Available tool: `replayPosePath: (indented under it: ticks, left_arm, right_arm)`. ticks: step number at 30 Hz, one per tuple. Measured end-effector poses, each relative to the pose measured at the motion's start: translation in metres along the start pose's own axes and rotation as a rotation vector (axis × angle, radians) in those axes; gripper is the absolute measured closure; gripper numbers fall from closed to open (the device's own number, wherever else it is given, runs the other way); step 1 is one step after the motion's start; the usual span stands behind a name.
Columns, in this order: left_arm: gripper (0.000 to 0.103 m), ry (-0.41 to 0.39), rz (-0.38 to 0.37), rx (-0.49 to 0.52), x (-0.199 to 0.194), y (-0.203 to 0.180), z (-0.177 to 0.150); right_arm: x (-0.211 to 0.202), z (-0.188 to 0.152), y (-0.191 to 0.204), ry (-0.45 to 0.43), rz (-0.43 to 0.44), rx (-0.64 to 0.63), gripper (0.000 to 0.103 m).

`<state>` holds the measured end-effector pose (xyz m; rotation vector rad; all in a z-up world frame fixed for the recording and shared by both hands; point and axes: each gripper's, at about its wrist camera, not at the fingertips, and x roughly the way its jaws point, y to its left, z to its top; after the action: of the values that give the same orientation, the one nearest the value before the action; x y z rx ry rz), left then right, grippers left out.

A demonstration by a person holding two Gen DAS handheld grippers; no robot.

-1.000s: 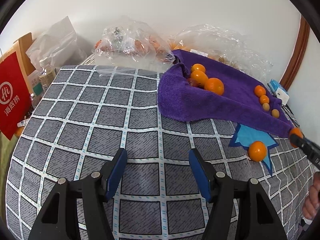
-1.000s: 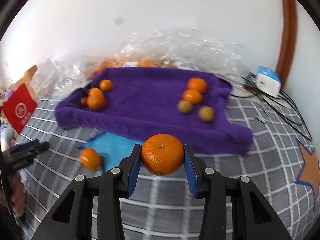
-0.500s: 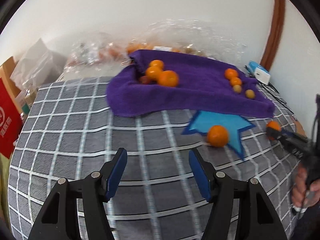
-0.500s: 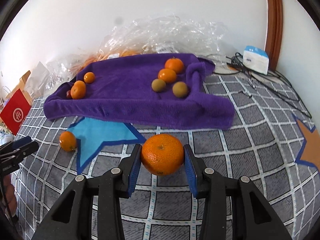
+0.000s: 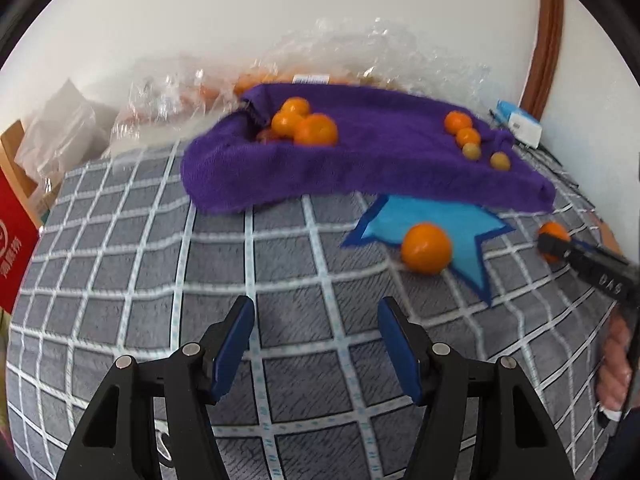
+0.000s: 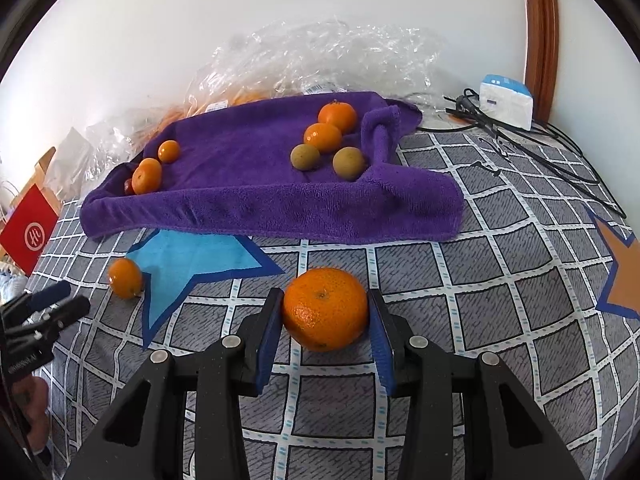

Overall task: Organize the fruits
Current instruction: 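Lift the large orange with the right gripper while the left moves toward another orange, then close the left gripper on the orange on the blue star mat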

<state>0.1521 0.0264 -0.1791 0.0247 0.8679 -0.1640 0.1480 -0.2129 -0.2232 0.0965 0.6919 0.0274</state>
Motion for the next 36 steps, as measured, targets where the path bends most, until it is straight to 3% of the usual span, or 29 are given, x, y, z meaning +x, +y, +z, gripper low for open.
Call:
replayPosePath:
  ticks: [18,21,24,36]
  left_arm:
    - [0.034,0.010,-0.005,-0.049,-0.002,0.004,-0.005]
    - [0.041,0.018,-0.070,-0.086,-0.004,0.002,0.002]
    - [0.041,0.006,-0.134,-0.095,-0.005,-0.008,0.012]
    - [0.041,-0.056,-0.073,0.159,0.012,-0.071,0.027]
  right_arm:
    - [0.000,-0.001,0.001,0.006,-0.006,-0.001,0.062]
    - [0.000,0.000,-0.002,0.006,-0.006,0.012,0.062]
    - [-0.001,0.000,-0.002,0.003,-0.009,0.018,0.062]
    - [-0.001,0.000,-0.004,0.008,0.004,0.026,0.062]
